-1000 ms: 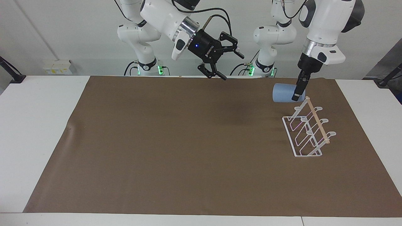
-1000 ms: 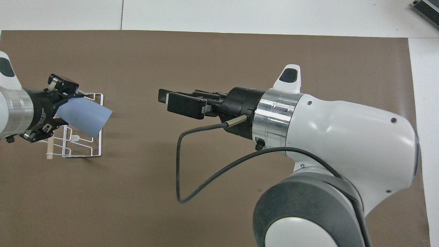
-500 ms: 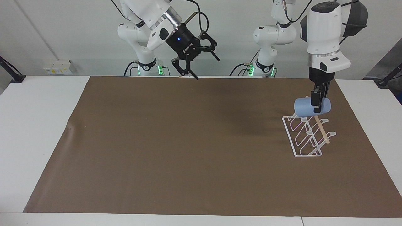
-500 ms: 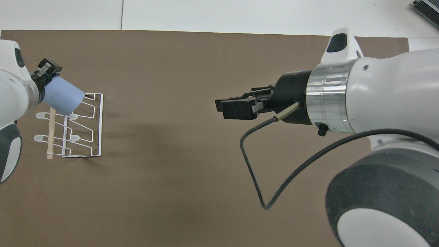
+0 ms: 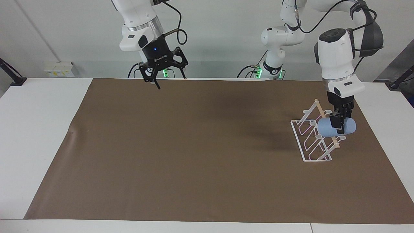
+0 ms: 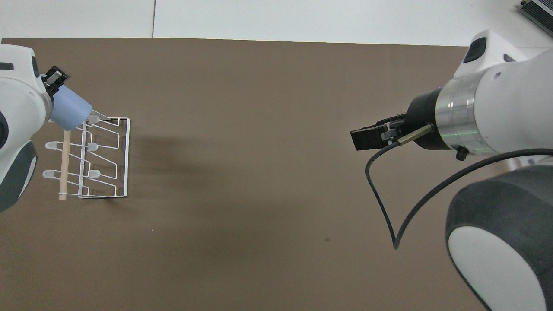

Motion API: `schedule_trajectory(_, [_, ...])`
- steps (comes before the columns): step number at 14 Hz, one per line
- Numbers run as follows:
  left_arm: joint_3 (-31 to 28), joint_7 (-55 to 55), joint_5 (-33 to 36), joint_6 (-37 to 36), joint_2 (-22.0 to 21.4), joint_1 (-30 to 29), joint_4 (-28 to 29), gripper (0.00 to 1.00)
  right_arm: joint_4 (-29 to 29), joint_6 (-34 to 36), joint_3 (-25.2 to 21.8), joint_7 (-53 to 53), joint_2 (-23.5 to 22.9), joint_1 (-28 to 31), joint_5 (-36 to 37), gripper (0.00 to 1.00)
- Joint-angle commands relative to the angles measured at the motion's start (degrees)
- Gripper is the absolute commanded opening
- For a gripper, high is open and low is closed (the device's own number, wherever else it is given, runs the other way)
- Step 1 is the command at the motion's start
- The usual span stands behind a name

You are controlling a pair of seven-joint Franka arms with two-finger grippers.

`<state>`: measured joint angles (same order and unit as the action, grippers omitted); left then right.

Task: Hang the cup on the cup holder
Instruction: 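Move the cup over the rack while the right gripper withdraws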

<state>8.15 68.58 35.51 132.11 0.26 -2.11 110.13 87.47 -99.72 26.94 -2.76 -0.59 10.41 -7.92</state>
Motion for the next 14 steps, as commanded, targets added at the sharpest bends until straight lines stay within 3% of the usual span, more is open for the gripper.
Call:
schedule_trajectory(1, [0.3, 3.1, 3.2, 2.4, 0.6, -0.6, 0.2, 0.0, -1.0, 4.7, -1.4, 0.1, -0.2, 0.8, 6.7, 1.0])
schedule_trajectory(7, [0.4, 6.9, 6.0, 3.0, 0.8, 0.4, 3.0, 0.0, 0.0, 10.5, -9.2, 3.1, 0.7, 1.1, 9.4, 1.0])
schedule_trajectory(14, [0.4, 9.3, 8.0, 5.3, 0.9, 0.4, 5.2, 0.0, 4.9, 10.0, -9.6, 3.2, 3.0, 5.2, 11.0, 1.0])
